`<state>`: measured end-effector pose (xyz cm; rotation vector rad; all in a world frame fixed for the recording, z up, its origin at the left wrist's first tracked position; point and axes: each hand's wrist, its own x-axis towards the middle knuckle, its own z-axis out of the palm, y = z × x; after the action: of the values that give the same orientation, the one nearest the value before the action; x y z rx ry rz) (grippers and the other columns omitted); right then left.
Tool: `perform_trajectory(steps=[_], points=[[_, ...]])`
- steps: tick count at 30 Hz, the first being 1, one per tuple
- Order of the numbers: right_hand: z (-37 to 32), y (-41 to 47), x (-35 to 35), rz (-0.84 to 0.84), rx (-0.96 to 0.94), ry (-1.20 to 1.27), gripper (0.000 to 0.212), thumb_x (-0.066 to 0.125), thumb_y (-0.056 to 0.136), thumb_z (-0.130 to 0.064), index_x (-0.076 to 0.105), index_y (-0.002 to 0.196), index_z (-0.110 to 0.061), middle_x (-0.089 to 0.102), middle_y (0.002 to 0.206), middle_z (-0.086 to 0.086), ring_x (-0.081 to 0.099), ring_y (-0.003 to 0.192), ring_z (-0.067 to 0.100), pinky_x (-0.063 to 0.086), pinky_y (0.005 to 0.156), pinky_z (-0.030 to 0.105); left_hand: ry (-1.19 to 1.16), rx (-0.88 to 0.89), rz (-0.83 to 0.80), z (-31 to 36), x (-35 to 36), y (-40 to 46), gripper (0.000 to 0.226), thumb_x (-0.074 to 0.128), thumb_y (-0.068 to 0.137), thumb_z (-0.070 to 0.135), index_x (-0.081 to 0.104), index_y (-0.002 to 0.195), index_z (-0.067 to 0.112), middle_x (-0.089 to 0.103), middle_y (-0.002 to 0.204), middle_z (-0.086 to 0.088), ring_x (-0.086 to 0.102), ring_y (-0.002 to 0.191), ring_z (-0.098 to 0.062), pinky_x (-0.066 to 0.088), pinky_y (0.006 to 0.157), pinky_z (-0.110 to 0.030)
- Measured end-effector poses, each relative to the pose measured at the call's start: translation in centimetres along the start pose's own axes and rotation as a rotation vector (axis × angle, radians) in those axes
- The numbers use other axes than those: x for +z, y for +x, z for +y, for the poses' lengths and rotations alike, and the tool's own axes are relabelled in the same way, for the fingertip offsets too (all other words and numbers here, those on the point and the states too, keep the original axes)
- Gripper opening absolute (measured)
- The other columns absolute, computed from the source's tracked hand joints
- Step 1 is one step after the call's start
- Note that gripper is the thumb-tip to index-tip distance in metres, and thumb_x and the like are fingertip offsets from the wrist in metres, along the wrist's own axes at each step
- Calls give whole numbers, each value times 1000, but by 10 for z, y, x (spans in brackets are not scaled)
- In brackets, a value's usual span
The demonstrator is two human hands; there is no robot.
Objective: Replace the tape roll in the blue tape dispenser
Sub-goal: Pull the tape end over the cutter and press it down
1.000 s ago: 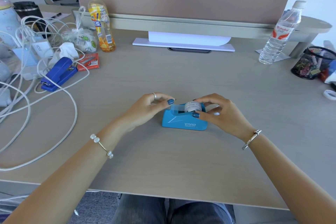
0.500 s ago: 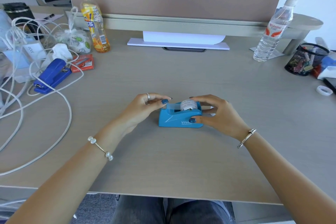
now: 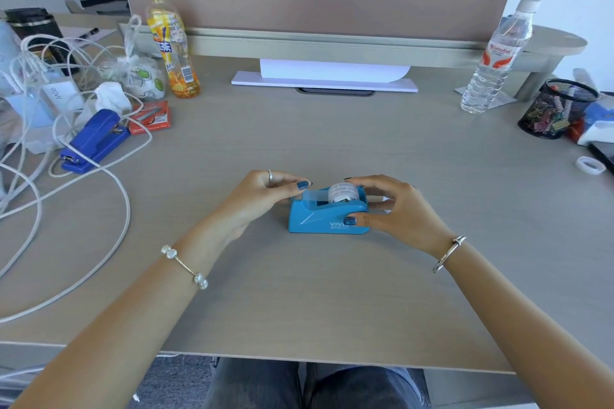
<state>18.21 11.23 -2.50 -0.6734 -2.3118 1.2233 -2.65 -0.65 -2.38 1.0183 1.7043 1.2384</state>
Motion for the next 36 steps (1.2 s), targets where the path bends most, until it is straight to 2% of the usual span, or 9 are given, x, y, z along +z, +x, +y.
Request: perform_trajectory(steps=[6, 10, 12, 15, 18, 22, 27, 32, 36], points=[[-1, -1, 1, 15, 4, 20, 48, 79, 68, -17, 63, 112, -28, 64, 115, -11, 60, 105, 1, 50, 82, 11, 4, -7, 22, 2, 2, -1, 19, 66, 80, 31, 74, 95, 22, 74, 100, 3, 67, 92, -8, 42, 84, -18], [-1, -2, 3, 19, 1, 24, 49, 79, 68, -17, 62, 111, -33, 63, 115, -16, 59, 105, -2, 48, 86, 11, 48, 30, 12, 1, 0, -6, 22, 64, 81, 38, 72, 98, 28, 73, 102, 10, 64, 96, 1, 41, 88, -17], [-1, -4, 4, 10, 2, 17, 52, 79, 68, -20, 59, 114, -34, 62, 118, -15, 58, 107, -1, 46, 88, 11, 103, 58, -68, -2, -5, -10, 39, 72, 70, 43, 67, 106, 31, 69, 111, 14, 61, 103, 2, 43, 93, -18], [-1, -6, 6, -16, 1, -13, 61, 82, 65, -21, 55, 118, -33, 62, 117, -15, 57, 105, -4, 40, 85, 3, 194, 103, -173, -7, -5, -14, 64, 84, 59, 28, 57, 117, 31, 64, 118, 11, 63, 105, -3, 48, 91, -19], [1, -5, 7, 3, 4, -46, 63, 82, 64, -20, 53, 119, -33, 63, 114, -16, 57, 102, -6, 36, 80, -2, 169, 150, -90, -12, -1, -12, 53, 81, 66, 15, 59, 113, 28, 65, 113, 9, 65, 100, -4, 50, 86, -17], [3, 1, 3, 16, 5, -52, 61, 81, 65, -17, 55, 118, -31, 65, 115, -12, 59, 104, -3, 42, 86, 4, 138, 170, -57, -14, 1, -6, 47, 79, 68, 17, 62, 110, 27, 66, 107, 12, 66, 93, -3, 52, 80, -17], [8, 28, -6, 27, 31, -54, 62, 81, 65, -14, 55, 119, -29, 64, 118, -7, 59, 110, 4, 46, 93, 12, 94, 181, -27, -8, 4, 22, 45, 77, 71, 13, 60, 108, 32, 65, 109, 8, 66, 94, -3, 53, 84, -21], [17, 54, -14, 4, 64, -84, 68, 81, 65, -14, 52, 125, -21, 63, 119, -1, 59, 107, 8, 42, 84, 0, 55, 170, -41, -6, 2, 48, 48, 74, 74, 10, 57, 113, 31, 64, 113, 9, 63, 98, -3, 52, 83, -16], [24, 57, -14, -4, 73, -63, 67, 82, 64, -16, 52, 124, -22, 63, 121, -2, 59, 111, 8, 45, 92, 9, 49, 173, -29, -12, 3, 52, 48, 76, 73, 14, 57, 112, 35, 63, 115, 11, 64, 100, -2, 52, 80, -17]])
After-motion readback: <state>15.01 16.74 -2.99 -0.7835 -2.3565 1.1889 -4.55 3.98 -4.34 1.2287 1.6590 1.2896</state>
